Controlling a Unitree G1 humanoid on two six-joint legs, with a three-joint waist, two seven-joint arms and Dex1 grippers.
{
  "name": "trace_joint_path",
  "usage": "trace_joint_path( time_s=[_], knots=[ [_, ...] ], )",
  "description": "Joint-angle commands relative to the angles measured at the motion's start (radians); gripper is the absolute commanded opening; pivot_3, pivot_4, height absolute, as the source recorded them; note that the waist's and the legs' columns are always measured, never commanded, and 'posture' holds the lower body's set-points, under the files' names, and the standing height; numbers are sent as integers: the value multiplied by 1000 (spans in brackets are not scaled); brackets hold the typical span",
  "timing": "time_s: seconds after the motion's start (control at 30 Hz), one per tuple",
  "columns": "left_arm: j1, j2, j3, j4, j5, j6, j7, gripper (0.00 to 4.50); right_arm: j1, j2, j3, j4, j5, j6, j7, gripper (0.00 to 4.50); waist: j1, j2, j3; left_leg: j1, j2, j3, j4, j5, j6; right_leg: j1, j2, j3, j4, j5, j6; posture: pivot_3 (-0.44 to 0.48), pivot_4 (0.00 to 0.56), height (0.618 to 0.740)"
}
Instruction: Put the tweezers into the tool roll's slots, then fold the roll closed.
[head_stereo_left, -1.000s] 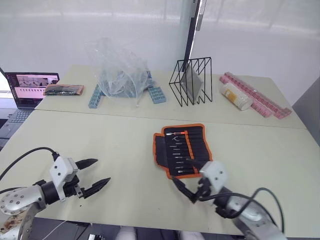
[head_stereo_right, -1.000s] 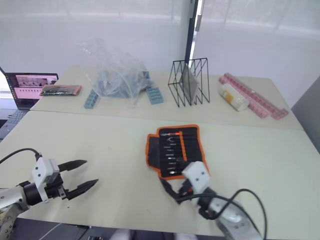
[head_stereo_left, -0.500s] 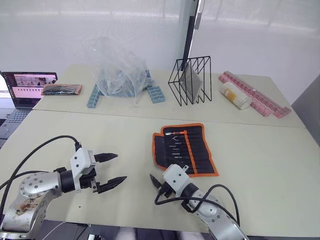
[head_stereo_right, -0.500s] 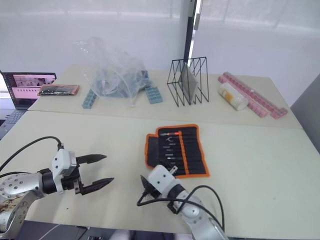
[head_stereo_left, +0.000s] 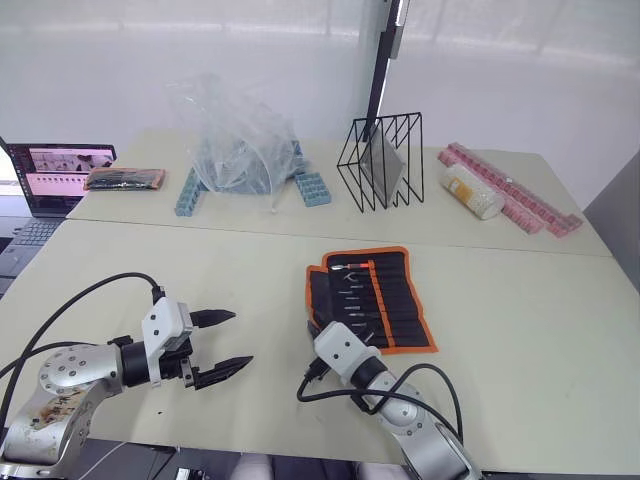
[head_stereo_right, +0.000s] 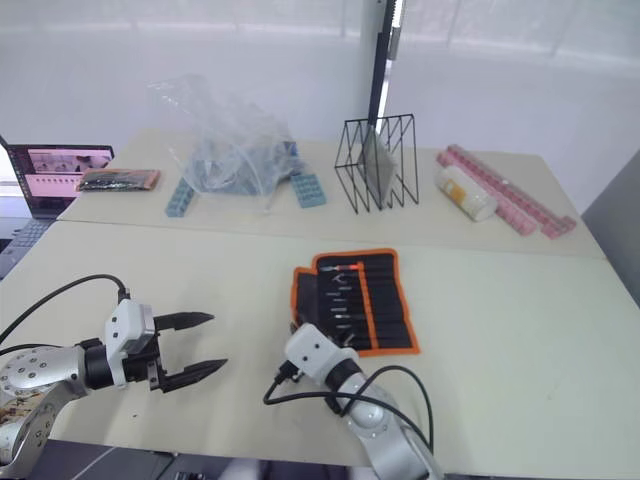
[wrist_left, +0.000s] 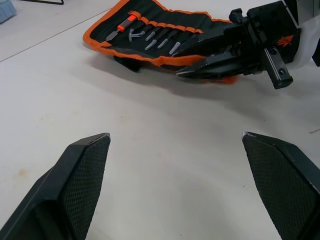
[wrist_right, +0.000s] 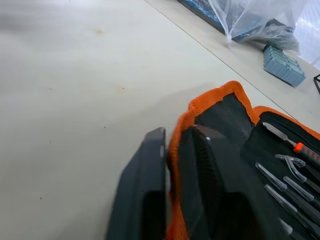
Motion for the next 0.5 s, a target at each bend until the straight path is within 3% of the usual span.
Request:
trace_joint_path(
  time_s=[0.03, 0.23, 0.5],
  knots=[
    [2, 8, 24, -29, -19, -4, 5, 4500, -3, 11, -24, -24, 13, -22, 11, 30, 0, 0, 0, 0, 0, 0, 0, 0, 0, 0, 0, 0, 0, 0, 0, 0, 150, 720],
    [-21, 12, 15, -3, -14, -20, -12, 4500, 29, 3, -51, -82, 152, 6, 127, 30, 1, 0, 0, 0, 0, 0, 1, 0, 0, 0, 0, 0, 1, 0, -1, 0, 150, 720],
    [-238, 46, -95, 182, 28, -112, -172, 4500, 98, -235, -153, -187, 410, -57, 445, 30, 4, 0, 0, 0, 0, -1, 4, 0, 0, 2, 0, -1, 1, 0, 2, 0, 150, 720]
  ],
)
